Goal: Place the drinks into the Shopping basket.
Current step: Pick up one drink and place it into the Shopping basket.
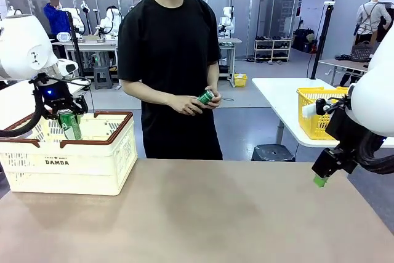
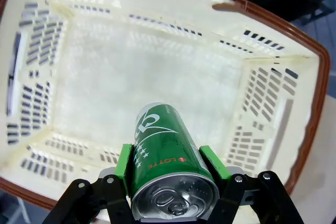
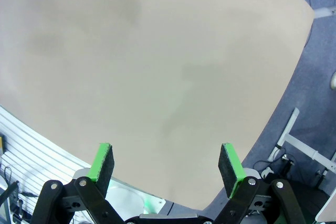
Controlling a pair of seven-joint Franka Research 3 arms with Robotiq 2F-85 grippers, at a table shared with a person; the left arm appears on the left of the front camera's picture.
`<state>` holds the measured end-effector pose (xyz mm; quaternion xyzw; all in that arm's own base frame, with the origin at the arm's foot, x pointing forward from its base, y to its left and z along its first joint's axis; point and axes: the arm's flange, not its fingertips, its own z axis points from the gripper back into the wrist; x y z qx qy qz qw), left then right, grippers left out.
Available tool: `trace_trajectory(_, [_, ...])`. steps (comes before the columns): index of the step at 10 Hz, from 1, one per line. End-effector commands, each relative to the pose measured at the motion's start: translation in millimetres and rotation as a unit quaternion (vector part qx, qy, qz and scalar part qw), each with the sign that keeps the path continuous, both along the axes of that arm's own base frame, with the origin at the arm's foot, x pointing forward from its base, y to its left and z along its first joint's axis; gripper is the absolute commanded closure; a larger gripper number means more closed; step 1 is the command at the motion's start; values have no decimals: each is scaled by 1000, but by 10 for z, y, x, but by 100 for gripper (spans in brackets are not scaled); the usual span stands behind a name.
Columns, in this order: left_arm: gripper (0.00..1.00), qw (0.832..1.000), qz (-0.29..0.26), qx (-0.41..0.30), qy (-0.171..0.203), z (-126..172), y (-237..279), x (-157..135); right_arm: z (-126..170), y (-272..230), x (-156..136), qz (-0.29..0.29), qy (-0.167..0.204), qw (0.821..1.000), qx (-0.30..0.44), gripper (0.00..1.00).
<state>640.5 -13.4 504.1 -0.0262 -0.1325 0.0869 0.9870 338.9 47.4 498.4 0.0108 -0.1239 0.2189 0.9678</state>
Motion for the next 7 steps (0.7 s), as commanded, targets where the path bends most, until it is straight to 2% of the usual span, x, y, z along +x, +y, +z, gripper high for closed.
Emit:
trace_trajectory(1, [39, 999, -43, 6, -31, -7, 144, 187, -12, -7, -15, 2, 2, 1000, 3, 0])
trace_trajectory(2, [39, 998, -53, -19, -36, -38, 166, 207, -12, -7, -15, 2, 2, 1000, 3, 0])
trace_trajectory(4, [39, 997, -69, -22, -31, -224, 194, 224, -12, -7, -15, 2, 2, 1000, 3, 0])
trace_trajectory(7, [39, 997, -72, -29, 17, -520, 223, 189, -12, -7, -15, 2, 2, 1000, 3, 0])
